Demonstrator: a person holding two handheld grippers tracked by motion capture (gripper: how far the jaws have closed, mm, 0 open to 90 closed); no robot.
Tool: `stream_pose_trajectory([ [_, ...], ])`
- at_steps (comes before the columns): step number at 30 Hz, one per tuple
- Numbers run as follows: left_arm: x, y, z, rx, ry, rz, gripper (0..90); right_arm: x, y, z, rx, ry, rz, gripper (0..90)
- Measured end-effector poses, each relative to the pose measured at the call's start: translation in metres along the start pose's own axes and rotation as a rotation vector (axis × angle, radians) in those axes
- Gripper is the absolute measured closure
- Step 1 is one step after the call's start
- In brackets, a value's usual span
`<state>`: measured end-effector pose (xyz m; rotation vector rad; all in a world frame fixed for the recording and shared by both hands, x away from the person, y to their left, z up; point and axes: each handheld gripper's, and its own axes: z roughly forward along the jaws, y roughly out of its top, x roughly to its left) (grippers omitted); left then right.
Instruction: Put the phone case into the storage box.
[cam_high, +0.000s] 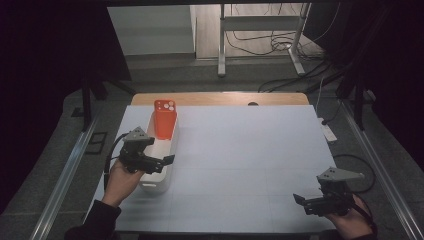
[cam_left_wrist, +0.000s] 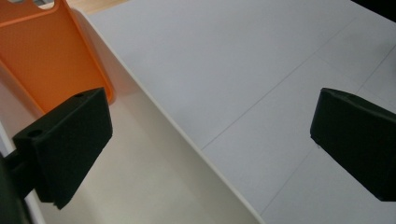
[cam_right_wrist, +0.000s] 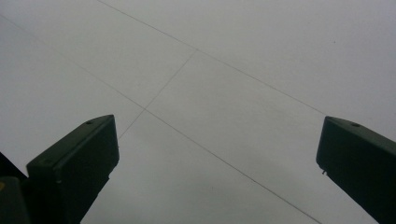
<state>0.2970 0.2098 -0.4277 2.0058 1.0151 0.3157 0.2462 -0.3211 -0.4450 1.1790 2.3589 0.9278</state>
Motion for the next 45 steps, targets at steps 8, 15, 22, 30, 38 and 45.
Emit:
stream_pose_trajectory([
  [8,-0.007,-0.012,-0.011,-0.009,0.016,-0.008,0.3,0.000,0.000,0.000,-0.001,-0.002,-0.001,0.0],
  [15,-0.013,-0.025,-0.022,-0.006,0.030,-0.012,0.4,0.000,0.000,0.000,0.000,-0.004,0.000,0.0],
  [22,-0.019,-0.038,-0.032,-0.005,0.046,-0.011,0.3,0.000,0.000,0.000,0.001,-0.006,0.000,0.0],
  [30,-0.025,-0.053,-0.042,0.001,0.079,-0.012,0.2,0.000,0.000,0.000,0.002,-0.007,0.000,0.0],
  [38,-0.030,-0.066,-0.049,0.002,0.109,-0.010,0.1,0.000,0.000,0.000,0.003,-0.009,0.001,0.0],
  [45,-0.034,-0.080,-0.055,0.006,0.122,-0.022,0.0,0.000,0.000,0.000,0.004,-0.009,0.003,0.0],
])
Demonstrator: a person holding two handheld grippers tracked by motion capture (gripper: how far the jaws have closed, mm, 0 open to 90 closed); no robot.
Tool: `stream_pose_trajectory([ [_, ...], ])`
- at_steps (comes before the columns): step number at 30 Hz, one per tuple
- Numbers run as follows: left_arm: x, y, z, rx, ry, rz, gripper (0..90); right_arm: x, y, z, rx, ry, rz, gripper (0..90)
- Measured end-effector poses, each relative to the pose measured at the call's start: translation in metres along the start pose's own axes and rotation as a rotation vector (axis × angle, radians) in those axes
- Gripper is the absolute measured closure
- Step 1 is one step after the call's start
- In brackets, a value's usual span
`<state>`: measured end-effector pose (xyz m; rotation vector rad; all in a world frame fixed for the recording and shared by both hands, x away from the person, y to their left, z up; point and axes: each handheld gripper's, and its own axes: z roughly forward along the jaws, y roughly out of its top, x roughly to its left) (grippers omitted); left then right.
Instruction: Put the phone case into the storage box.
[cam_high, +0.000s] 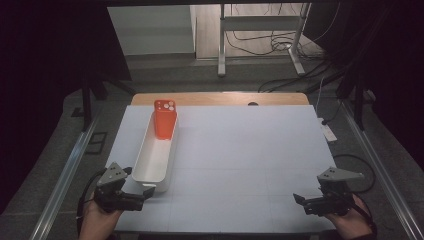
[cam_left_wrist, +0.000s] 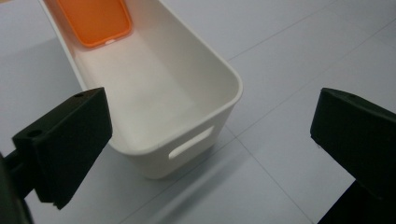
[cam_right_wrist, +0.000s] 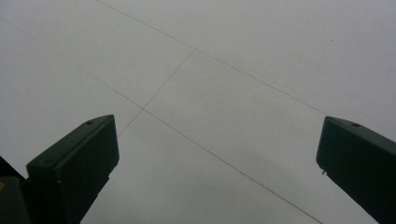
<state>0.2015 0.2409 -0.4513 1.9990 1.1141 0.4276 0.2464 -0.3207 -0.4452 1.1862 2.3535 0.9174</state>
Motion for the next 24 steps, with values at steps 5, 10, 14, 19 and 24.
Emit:
stream_pose_trajectory([
  [5,0.000,-0.007,-0.004,0.004,0.008,-0.018,0.0,0.000,0.000,0.000,0.000,0.000,0.000,0.0],
  [10,-0.001,-0.014,-0.006,0.022,0.022,-0.024,0.2,0.000,0.000,0.000,0.001,0.000,0.000,0.0],
  [14,-0.001,-0.020,-0.005,0.047,0.024,-0.030,0.2,0.000,0.000,0.000,0.001,0.000,0.000,0.0],
  [19,-0.002,-0.025,-0.006,0.059,0.032,-0.036,0.0,0.000,0.000,0.000,0.001,-0.001,0.000,0.0],
  [24,0.000,-0.027,-0.008,0.044,0.021,-0.056,0.1,0.000,0.000,0.000,0.000,-0.002,-0.001,0.0],
])
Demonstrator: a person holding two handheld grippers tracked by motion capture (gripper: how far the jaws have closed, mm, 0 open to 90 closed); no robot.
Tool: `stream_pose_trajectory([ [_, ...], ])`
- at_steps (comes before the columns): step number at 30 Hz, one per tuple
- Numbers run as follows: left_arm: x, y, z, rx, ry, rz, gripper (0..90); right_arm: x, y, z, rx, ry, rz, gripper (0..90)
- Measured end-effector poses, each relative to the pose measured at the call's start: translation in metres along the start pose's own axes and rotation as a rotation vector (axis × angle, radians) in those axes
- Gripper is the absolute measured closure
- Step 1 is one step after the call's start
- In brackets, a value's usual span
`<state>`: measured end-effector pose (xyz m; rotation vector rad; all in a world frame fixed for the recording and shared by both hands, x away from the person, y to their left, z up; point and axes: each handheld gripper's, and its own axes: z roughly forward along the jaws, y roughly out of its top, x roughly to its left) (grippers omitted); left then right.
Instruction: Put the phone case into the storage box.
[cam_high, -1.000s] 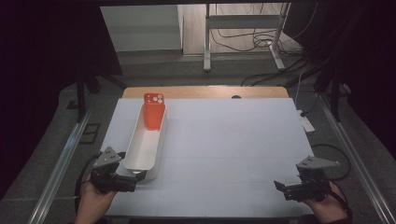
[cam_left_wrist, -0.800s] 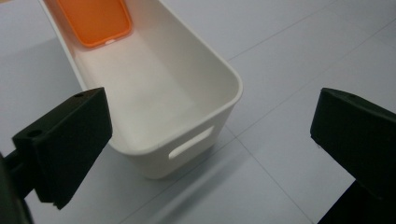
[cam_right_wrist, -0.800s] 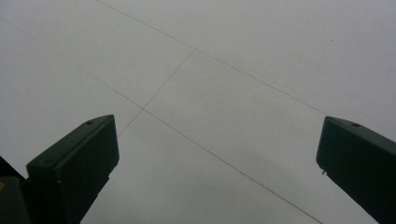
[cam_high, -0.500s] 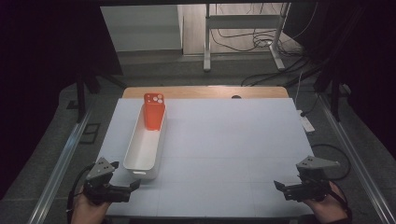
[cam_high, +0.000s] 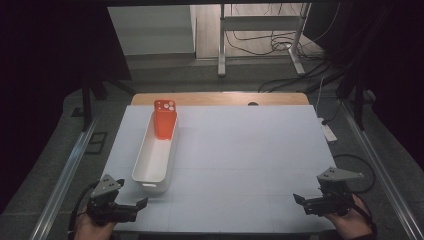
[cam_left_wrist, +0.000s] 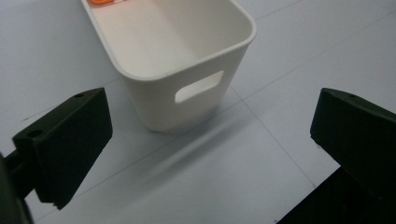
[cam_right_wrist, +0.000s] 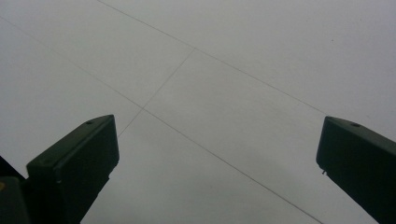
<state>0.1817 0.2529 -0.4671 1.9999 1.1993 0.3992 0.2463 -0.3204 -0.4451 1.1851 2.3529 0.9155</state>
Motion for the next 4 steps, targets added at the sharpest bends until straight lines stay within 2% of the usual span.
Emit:
stream_pose_trajectory([
  [4,-0.0009,0.0002,0.0002,-0.002,0.001,0.009,0.2,0.0000,-0.0001,0.0001,0.000,-0.001,-0.001,0.0],
])
